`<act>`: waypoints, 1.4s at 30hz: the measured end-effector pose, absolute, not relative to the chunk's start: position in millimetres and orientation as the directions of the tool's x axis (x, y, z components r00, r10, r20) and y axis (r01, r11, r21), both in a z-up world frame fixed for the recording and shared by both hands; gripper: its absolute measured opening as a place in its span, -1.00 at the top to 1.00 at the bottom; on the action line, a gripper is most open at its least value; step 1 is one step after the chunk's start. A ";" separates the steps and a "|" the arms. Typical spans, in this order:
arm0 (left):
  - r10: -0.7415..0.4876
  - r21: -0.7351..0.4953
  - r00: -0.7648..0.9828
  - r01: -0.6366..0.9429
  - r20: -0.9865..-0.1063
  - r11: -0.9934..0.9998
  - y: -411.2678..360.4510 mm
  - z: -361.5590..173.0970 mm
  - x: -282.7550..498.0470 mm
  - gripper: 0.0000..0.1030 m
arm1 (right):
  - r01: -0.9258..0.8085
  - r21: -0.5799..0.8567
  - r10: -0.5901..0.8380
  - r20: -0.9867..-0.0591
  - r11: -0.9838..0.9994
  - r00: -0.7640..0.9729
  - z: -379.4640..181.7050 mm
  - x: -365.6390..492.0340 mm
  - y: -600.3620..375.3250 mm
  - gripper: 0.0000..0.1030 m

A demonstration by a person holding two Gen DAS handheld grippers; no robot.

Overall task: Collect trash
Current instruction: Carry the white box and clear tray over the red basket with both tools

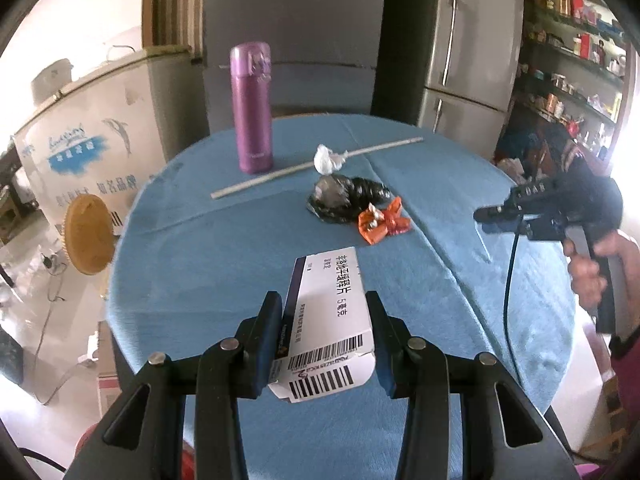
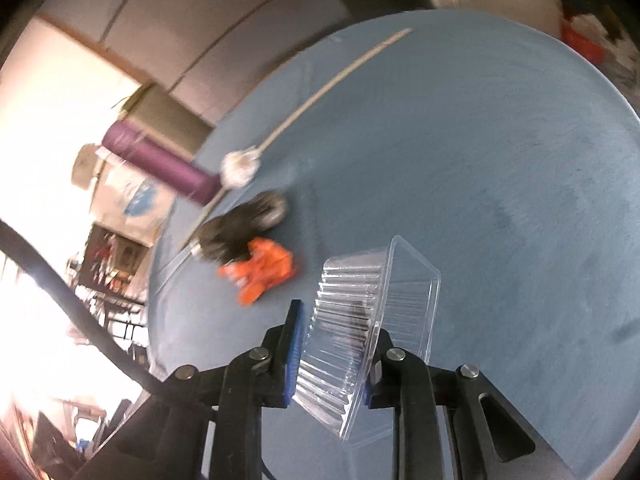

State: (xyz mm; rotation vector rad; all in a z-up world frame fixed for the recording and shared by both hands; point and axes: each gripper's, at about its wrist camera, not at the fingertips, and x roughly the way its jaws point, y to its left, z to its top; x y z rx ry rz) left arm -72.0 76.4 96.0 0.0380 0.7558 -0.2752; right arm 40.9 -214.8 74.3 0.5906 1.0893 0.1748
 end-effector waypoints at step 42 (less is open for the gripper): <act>0.344 0.178 0.633 -0.312 -0.693 0.933 230.3 115.1 -186.6 0.16 | -0.500 0.583 0.733 -0.659 0.640 0.169 141.3 -46.6 76.4 0.52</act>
